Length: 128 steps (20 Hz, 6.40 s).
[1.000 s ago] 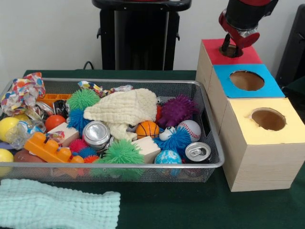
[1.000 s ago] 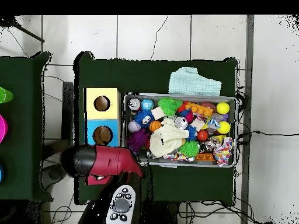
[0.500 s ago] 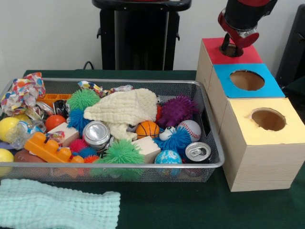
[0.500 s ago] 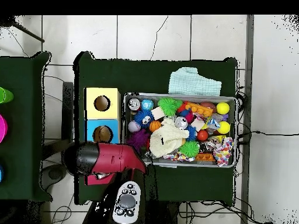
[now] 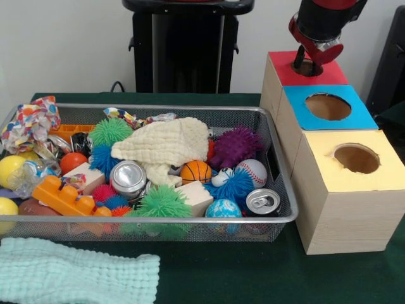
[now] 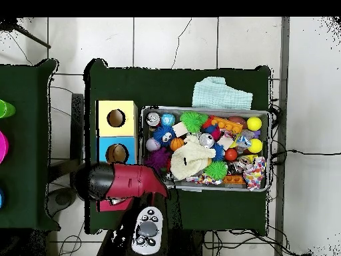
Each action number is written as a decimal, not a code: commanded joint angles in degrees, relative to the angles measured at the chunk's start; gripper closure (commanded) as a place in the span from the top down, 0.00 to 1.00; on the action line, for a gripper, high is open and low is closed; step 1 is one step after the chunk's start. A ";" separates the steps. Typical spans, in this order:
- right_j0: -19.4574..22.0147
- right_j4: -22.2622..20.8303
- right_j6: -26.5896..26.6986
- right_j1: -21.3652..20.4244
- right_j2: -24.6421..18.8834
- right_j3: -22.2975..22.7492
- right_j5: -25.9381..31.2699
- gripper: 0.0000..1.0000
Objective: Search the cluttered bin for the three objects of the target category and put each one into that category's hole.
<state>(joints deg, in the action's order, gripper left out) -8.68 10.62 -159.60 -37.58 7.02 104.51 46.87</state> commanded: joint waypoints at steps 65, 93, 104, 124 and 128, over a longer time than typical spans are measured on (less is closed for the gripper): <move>17.55 -22.09 18.00 17.03 -12.67 -37.96 3.46 0.00; 31.66 -31.85 21.22 -6.83 -21.46 0.29 -8.61 0.00; 32.64 -35.05 18.44 -6.30 -24.31 0.24 -8.89 0.00; 40.00 -41.05 23.81 0.30 -31.50 -5.72 -6.52 0.00; 41.84 -42.93 25.74 2.49 -33.45 -8.18 -5.83 0.00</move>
<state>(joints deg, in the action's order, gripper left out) 30.35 -26.78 -155.17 -40.31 -20.00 100.86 40.87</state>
